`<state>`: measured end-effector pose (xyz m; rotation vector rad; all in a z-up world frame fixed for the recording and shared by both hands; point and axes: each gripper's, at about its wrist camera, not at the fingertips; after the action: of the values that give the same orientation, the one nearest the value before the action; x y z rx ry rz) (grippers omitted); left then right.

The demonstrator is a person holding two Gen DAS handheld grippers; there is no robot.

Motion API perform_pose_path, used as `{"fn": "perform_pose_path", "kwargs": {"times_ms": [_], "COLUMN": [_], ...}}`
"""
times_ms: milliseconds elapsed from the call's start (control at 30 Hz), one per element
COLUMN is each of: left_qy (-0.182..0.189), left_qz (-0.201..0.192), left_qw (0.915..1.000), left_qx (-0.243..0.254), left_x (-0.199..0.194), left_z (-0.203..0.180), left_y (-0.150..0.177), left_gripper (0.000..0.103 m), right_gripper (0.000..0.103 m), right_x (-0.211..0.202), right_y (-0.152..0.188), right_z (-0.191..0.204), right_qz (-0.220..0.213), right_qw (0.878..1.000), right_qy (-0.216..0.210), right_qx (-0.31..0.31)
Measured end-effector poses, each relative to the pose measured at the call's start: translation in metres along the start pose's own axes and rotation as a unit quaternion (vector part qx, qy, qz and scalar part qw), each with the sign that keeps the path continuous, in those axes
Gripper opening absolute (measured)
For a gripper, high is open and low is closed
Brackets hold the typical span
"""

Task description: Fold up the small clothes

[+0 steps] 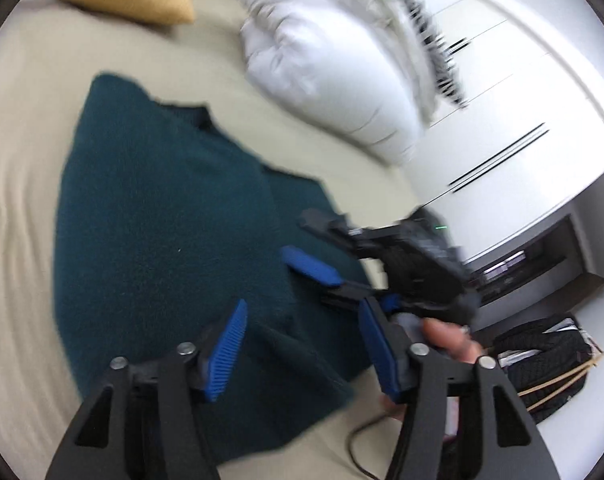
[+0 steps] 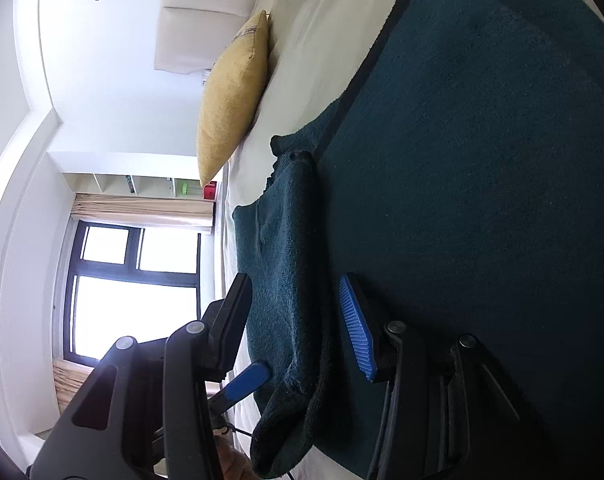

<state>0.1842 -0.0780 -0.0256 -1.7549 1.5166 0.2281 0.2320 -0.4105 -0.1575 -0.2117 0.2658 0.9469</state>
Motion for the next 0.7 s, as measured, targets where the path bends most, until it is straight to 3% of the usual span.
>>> {"fn": "perform_pose_path", "kwargs": {"times_ms": [67, 133, 233, 400, 433, 533, 567, 700], "left_qy": [0.018, 0.007, -0.016, -0.019, -0.02, -0.02, -0.019, -0.018], "left_qz": [-0.031, -0.047, -0.048, -0.059, -0.058, -0.059, -0.058, -0.052], "left_qw": [0.9994, 0.9989, 0.9987, 0.9973, 0.9974, 0.9974, 0.9975, 0.9977], "left_qx": [0.004, 0.003, -0.004, -0.039, -0.038, -0.035, -0.036, -0.039], "left_x": [-0.028, -0.049, -0.061, -0.075, -0.074, -0.077, -0.076, -0.07], "left_z": [0.001, 0.01, 0.027, 0.055, 0.056, 0.06, 0.061, 0.061], "left_y": [0.009, 0.018, 0.023, 0.031, 0.032, 0.038, 0.039, 0.038], "left_gripper": [0.064, 0.065, 0.065, 0.065, 0.064, 0.065, 0.065, 0.065], "right_gripper": [0.044, 0.044, 0.044, 0.046, 0.043, 0.017, 0.013, 0.011], "right_x": [0.01, 0.018, 0.029, 0.046, 0.051, 0.061, 0.061, 0.047], "right_y": [0.003, 0.006, 0.009, 0.015, 0.016, 0.021, 0.022, 0.022], "right_z": [0.006, 0.012, 0.02, 0.035, 0.038, 0.048, 0.05, 0.062], "right_qz": [0.012, 0.028, 0.049, 0.069, 0.072, 0.08, 0.079, 0.06], "right_qw": [1.0, 0.999, 0.997, 0.992, 0.99, 0.981, 0.979, 0.976], "right_qy": [0.015, 0.033, 0.058, 0.1, 0.114, 0.156, 0.167, 0.178], "right_qx": [-0.006, -0.013, -0.019, -0.035, -0.044, -0.076, -0.083, -0.105]}}
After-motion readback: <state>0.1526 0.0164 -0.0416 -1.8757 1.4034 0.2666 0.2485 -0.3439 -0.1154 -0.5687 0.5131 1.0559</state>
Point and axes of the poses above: each gripper's, at about its wrist camera, not at the fingertips, and x roughly the way its jaws point, z to its left, y to its underside, and after that the axes turned 4 degrees about -y, right-handed
